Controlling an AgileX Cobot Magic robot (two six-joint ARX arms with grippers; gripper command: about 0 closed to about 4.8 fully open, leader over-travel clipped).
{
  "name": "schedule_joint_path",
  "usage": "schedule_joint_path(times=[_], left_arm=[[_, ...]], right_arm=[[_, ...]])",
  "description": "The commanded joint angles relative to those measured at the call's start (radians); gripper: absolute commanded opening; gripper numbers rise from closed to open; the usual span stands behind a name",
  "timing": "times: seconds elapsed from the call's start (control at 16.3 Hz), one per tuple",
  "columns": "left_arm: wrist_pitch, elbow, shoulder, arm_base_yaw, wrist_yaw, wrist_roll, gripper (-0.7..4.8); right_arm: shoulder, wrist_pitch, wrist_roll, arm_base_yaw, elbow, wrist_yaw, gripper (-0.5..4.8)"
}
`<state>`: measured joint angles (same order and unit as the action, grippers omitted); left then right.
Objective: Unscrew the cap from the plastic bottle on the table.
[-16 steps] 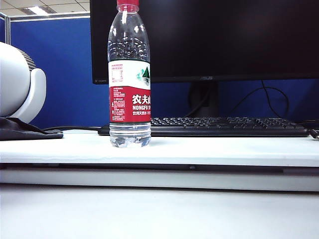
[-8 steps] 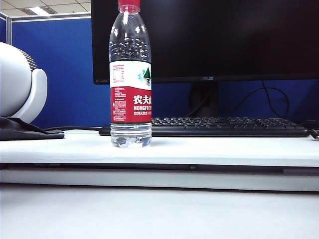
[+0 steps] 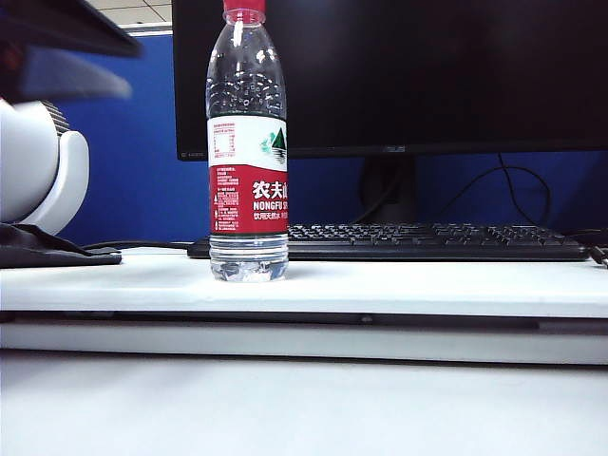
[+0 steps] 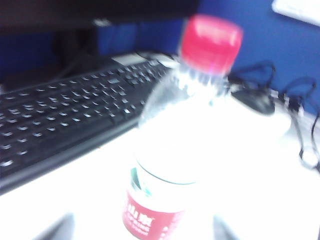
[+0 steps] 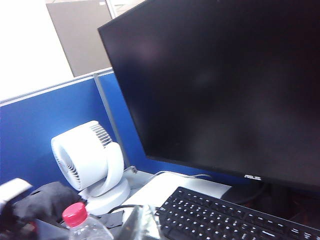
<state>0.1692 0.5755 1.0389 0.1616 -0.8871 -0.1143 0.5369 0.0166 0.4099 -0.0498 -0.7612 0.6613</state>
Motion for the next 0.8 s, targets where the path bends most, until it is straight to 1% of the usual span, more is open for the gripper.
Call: schedule_joint_path(times=[0.06,0.12,0.18,0.25,0.37,0.43,0.55,0.61,0.68,0.74,0.8], left_arm=[[0.014,0.002,0.088,0.09,0.109,-0.063,3.52],[0.02,0.002,0.125,0.12,0.109,-0.073,3.55],[0.021,0.002,0.134,0.119,0.109,-0.076,3.55],[0.026,0.002,0.147,0.119,0.109,-0.096,3.82],[0.042,0.002,0.153,0.119,0.136,-0.095,4.22],[0.049,0.003,0.153,0.116,0.151,-0.097,4.64],[0.058,0.003,0.153,0.116,0.153,-0.1,4.61],[0.092,0.003,0.153,0.116,0.166,-0.081,4.6],[0.11,0.003,0.153,0.116,0.169,-0.041,4.61],[0.101,0.004,0.153,0.116,0.168,0.026,4.61],[0.095,0.004,0.152,0.116,0.157,0.045,4.61]], right_arm=[[-0.001,0.021,-0.007,0.002,-0.016,0.011,-0.01],[-0.001,0.026,-0.026,0.001,-0.016,0.01,-0.01],[-0.001,0.026,-0.026,0.001,-0.016,0.011,-0.01],[0.0,0.026,-0.026,0.001,-0.016,0.01,-0.01],[0.0,0.026,-0.026,0.001,-0.016,-0.002,-0.01],[0.0,0.035,-0.026,0.001,-0.016,-0.008,-0.01],[0.0,0.037,-0.026,0.001,-0.016,-0.013,-0.01],[0.0,0.036,-0.026,0.001,-0.015,-0.013,-0.01],[0.0,0.036,-0.026,0.001,-0.015,-0.013,-0.01],[0.0,0.036,-0.026,0.001,-0.015,-0.013,-0.01],[0.0,0.037,-0.026,0.001,-0.015,-0.012,-0.01]])
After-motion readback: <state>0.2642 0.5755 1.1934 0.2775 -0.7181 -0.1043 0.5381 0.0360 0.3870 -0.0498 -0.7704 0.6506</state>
